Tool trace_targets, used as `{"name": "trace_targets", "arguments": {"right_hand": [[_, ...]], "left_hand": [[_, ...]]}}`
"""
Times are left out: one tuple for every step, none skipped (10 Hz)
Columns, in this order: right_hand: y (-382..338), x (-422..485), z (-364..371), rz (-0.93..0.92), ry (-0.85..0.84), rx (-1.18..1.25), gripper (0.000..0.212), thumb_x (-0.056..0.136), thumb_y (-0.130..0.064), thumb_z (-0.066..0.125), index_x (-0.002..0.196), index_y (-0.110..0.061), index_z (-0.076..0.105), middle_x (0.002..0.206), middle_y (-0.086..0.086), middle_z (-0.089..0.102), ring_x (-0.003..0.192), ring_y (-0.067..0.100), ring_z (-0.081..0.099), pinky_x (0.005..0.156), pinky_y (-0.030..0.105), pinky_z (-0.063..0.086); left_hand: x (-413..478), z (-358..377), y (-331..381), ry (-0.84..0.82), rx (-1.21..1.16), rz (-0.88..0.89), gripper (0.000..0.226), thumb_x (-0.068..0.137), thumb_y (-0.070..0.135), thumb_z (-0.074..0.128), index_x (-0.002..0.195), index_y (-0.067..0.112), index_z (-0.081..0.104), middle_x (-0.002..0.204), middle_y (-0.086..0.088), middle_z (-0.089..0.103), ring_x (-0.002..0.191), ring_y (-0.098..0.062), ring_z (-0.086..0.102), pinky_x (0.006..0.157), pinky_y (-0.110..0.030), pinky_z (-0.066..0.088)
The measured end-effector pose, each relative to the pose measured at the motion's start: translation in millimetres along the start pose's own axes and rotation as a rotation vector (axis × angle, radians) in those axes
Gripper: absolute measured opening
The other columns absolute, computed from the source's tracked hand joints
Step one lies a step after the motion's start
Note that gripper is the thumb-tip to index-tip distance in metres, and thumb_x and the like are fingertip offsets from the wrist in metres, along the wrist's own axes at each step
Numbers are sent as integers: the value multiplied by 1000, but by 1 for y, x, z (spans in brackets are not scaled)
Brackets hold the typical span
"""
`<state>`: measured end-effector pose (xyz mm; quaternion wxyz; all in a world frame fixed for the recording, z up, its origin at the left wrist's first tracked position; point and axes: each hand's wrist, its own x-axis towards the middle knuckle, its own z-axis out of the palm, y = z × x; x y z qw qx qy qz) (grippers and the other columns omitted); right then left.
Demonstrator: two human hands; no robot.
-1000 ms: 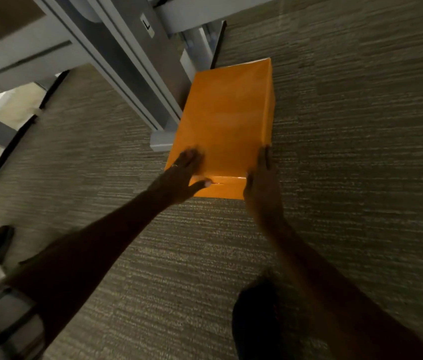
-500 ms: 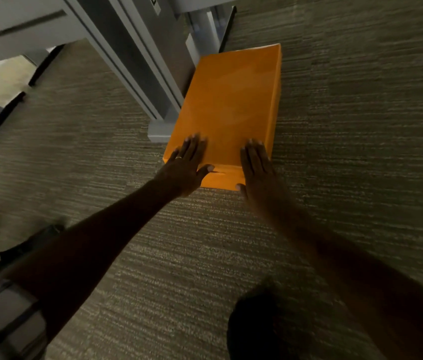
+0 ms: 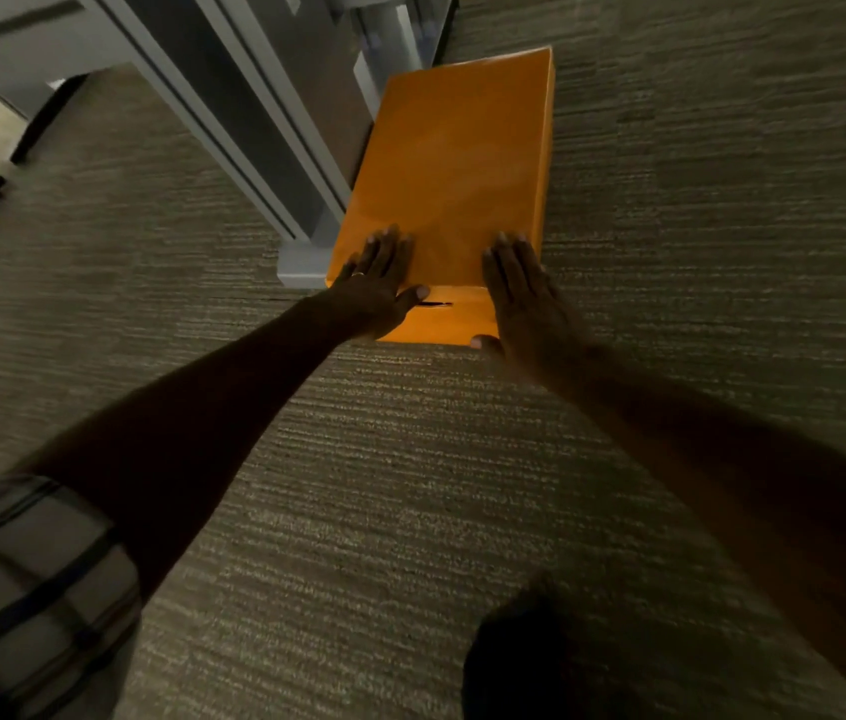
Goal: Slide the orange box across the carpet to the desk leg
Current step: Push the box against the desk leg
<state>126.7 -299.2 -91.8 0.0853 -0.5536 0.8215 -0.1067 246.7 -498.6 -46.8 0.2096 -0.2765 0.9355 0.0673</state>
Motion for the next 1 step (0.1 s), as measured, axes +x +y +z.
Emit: {"name": "trace_targets", "arguments": {"right_hand": [[6,6,-13,-10,-77,15,111,91,-52,64,162,-1,-5,172,21,-10,160,40,-7,128,58,17]], "left_hand": [[-1,-14,9,24,-21,-25,73,101,50,26,155,13,-6,166,-9,-13,152,-28,-10,124,-48,2]]}}
